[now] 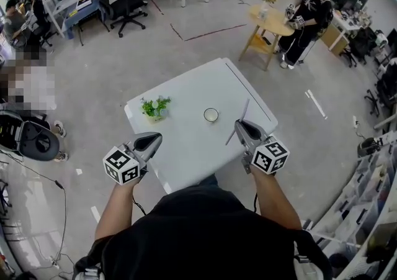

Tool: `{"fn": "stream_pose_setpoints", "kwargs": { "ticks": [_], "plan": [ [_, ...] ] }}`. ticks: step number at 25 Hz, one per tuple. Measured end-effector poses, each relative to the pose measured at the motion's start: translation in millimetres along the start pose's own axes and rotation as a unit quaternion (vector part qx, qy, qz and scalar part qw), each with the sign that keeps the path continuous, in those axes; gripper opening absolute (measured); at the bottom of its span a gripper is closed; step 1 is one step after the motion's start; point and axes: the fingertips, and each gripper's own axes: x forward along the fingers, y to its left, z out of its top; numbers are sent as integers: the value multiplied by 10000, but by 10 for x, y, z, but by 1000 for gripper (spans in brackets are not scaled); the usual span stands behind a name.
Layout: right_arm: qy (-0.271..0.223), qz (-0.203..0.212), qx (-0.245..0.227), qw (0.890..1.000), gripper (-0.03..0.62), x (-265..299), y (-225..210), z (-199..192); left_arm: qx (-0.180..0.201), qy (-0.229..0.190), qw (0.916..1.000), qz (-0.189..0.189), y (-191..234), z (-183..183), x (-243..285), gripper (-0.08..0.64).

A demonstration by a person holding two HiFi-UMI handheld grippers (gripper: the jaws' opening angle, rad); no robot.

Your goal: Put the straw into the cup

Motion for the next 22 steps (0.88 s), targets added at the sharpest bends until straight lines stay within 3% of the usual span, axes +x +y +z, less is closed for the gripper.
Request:
{"fn": "stream_pose_setpoints", "kwargs": {
  "ticks": [22],
  "plan": [
    [415,104,197,9989,49,818,-580,-178,-368,232,9990,85,529,-105,474,0]
  ]
}}
